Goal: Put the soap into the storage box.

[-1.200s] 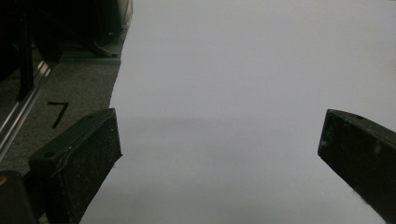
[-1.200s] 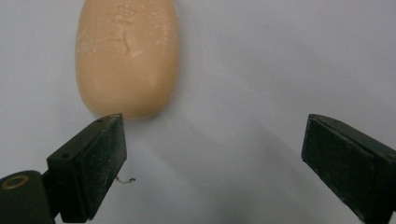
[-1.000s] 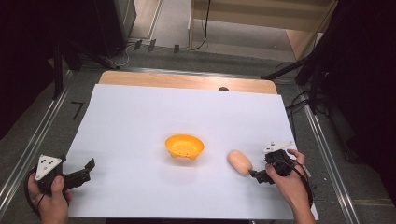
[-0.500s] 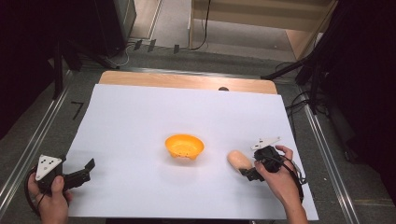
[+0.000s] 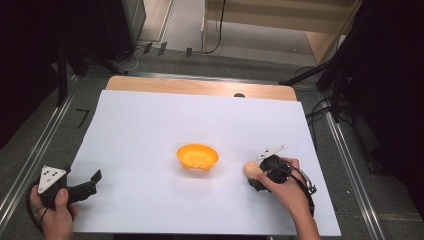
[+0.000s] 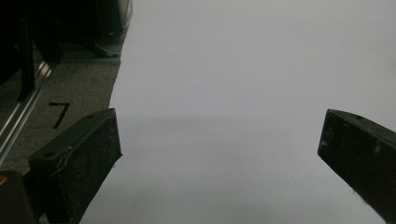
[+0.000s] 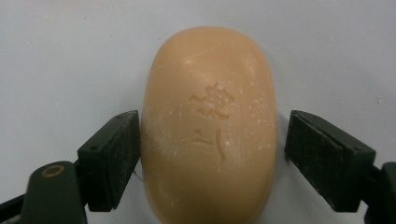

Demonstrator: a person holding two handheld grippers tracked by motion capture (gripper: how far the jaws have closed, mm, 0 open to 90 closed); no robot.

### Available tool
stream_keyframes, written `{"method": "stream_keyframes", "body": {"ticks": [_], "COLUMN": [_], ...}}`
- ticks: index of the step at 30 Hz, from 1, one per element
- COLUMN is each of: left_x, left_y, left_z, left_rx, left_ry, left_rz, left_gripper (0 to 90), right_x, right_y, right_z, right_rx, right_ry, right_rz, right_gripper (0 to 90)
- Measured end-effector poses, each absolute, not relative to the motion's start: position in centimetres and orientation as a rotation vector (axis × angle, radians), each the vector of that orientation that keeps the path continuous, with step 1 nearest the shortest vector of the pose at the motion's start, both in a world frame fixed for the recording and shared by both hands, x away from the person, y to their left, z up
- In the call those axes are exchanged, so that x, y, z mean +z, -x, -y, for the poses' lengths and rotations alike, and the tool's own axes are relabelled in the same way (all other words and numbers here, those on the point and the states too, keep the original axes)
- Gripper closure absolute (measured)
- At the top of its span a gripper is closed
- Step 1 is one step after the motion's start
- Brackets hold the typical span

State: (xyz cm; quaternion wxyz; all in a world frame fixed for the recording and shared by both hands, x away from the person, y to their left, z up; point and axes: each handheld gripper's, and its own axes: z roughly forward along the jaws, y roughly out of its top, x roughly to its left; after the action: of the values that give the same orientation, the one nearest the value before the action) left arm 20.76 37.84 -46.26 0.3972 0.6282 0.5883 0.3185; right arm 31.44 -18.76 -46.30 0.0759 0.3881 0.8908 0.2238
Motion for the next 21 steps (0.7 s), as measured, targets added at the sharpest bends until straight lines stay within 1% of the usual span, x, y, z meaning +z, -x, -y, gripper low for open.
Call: {"method": "stream_keyframes", "body": {"ticks": [3,5,6,8,9,16,21], "left_x": [-46.27,-46.26,-46.26,-46.26,-46.27,-46.27,-46.26], "left_y": [-20.76,-20.76,-20.76,-20.78,-20.78,-20.78,-20.81], "left_z": [-37.83,-37.84,-37.84,-37.84,-37.83,-37.85,-37.82], "left_rx": [0.808,0.807,0.807,0.806,0.807,0.807,0.805], "left_ry": [-1.588,-1.593,-1.592,-1.592,-1.591,-1.588,-1.593], "left_rz": [-1.491,-1.492,-1.492,-1.493,-1.493,-1.493,-1.496], "left_gripper": [0.0,0.0,0.0,0.0,0.0,0.0,0.0], "right_x": [-46.20,-46.23,-46.20,-46.20,-46.17,-45.87,-45.72], "right_y": [-31.47,-31.44,-31.30,-31.26,-31.12,-31.54,-31.85], "right_z": [18.69,18.61,18.58,18.58,18.51,18.26,18.61], "right_rx": [0.664,0.665,0.666,0.668,0.676,0.632,0.656], "right_ry": [-1.210,-1.186,-1.184,-1.176,-1.168,-1.188,-1.142], "right_rz": [-2.638,-2.641,-2.641,-2.639,-2.644,-2.674,-2.709], "right_gripper": [24.1,25.5,27.7,28.7,31.9,33.2,33.3]}}
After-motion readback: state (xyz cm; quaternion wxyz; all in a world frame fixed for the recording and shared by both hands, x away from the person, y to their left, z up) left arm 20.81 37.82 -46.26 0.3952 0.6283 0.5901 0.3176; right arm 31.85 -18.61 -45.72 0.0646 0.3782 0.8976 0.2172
